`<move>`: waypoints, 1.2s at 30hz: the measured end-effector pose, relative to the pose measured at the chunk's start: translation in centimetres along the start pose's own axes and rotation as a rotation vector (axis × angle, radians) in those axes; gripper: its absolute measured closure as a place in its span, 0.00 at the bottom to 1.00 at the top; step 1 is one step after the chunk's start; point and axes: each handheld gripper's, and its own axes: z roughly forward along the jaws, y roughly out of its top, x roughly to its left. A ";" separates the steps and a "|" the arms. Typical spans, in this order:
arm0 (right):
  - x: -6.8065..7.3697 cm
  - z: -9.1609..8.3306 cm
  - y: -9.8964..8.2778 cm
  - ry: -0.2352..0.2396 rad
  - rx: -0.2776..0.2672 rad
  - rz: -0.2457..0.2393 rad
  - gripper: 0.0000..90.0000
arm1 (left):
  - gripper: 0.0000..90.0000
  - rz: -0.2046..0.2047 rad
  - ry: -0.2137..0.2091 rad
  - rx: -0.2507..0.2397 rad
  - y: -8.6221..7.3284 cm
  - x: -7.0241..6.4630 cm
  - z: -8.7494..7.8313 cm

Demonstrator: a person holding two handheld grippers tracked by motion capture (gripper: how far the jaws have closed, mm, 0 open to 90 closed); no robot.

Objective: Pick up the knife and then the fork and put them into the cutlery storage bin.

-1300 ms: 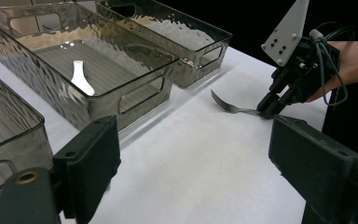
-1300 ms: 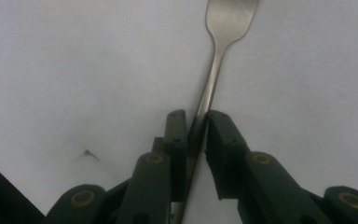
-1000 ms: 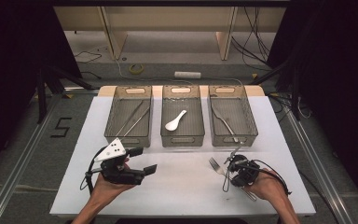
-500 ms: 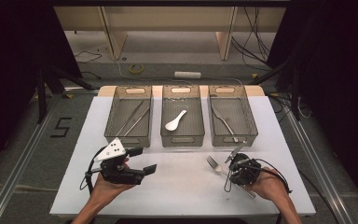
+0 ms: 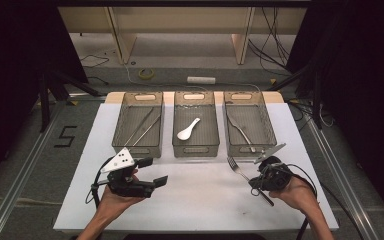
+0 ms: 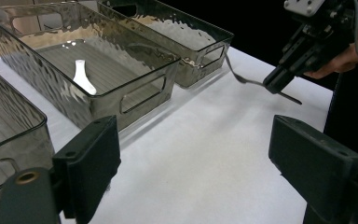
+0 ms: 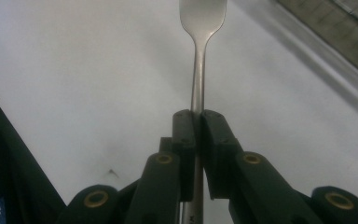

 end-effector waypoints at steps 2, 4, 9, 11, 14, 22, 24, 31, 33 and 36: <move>-0.4 -0.3 -0.1 0.018 -0.023 0.017 0.94 | 0.18 0.000 0.003 0.000 0.0 0.0 0.0; -0.9 -0.7 -0.2 0.036 -0.056 0.036 0.94 | 0.18 -0.007 0.004 -0.003 0.0 0.1 0.0; -2.5 -1.9 -0.1 0.033 -0.115 0.086 0.94 | 0.18 -0.012 0.006 -0.003 0.0 0.1 0.0; -3.1 -2.4 0.3 0.023 -0.138 0.099 0.94 | 0.18 -0.014 0.006 -0.003 0.0 0.1 0.0; -4.0 -3.2 1.2 -0.003 -0.165 0.115 0.94 | 0.18 -0.011 0.008 -0.004 0.0 0.2 0.0; -6.0 -4.9 4.6 -0.056 -0.218 0.134 0.94 | 0.18 -0.012 0.008 -0.012 0.0 0.2 -0.1; -6.4 -5.3 5.4 -0.069 -0.230 0.135 0.94 | 0.18 -0.009 0.006 -0.009 0.0 0.2 -0.1; -7.6 -5.8 7.8 -0.101 -0.253 0.151 0.94 | 0.18 -0.007 0.006 -0.011 0.1 0.1 -0.1; -7.8 -5.7 8.6 -0.109 -0.253 0.153 0.94 | 0.18 -0.008 0.005 -0.013 0.0 0.1 -0.1; -8.2 -5.6 9.7 -0.118 -0.255 0.158 0.94 | 0.18 -0.005 0.004 -0.011 0.0 0.1 -0.1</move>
